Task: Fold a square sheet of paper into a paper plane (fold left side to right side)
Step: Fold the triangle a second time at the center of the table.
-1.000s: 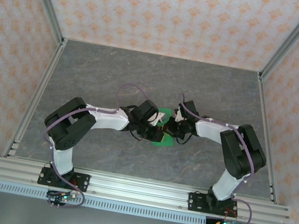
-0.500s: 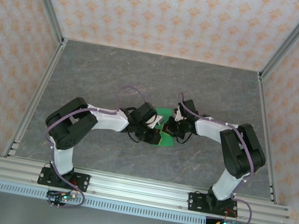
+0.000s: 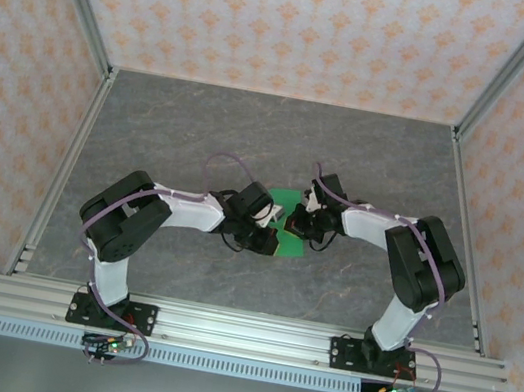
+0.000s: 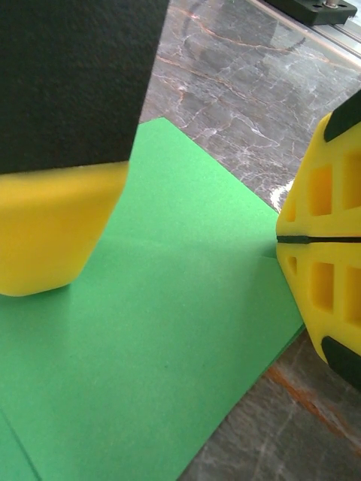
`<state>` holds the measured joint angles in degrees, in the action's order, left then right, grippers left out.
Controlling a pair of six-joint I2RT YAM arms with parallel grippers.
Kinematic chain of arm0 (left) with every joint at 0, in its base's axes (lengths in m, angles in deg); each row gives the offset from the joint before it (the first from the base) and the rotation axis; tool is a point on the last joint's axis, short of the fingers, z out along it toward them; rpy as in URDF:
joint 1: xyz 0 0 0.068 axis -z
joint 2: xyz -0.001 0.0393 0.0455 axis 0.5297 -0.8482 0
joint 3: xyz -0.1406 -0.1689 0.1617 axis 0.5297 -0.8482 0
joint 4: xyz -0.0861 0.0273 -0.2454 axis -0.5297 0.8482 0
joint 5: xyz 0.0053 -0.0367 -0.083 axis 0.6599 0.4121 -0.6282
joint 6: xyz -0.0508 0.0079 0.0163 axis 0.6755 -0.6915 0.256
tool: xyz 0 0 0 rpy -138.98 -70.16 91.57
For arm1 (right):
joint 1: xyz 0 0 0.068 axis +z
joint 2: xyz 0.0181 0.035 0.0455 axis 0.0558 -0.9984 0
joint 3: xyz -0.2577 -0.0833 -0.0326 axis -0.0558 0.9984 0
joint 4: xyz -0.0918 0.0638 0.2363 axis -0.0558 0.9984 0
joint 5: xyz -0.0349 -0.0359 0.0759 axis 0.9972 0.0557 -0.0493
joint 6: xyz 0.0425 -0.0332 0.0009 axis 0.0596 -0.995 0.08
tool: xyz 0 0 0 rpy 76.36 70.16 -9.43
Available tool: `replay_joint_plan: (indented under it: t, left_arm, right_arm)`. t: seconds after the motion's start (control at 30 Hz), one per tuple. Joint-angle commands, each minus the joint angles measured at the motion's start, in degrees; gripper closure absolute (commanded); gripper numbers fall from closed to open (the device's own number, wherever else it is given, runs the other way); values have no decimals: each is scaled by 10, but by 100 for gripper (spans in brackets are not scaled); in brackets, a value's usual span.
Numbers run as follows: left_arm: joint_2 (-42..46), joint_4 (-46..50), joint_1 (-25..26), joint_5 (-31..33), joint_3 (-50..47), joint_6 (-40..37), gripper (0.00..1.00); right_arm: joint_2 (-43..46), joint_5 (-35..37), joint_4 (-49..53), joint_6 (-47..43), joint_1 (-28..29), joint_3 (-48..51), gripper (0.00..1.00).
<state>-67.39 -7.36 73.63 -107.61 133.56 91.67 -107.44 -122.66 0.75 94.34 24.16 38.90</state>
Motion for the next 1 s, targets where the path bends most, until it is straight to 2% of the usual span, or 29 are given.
replay_joint_plan:
  t: [0.0,0.47,0.57,0.8,0.97]
  left_arm:
    - [-4,31,7,23,-11,-11,94]
    - [40,5,6,22,-90,14,98]
    - [56,-25,-5,2,-93,39,99]
    - [70,-32,-12,-32,-35,61,99]
    - [34,10,-13,-19,14,56,99]
  right_arm:
    - [-22,54,45,-13,1,1,100]
    - [-30,46,42,-12,1,0,100]
    - [-30,45,42,-12,1,-1,100]
    - [-28,46,44,-10,1,-2,100]
    - [-27,47,46,-11,2,0,99]
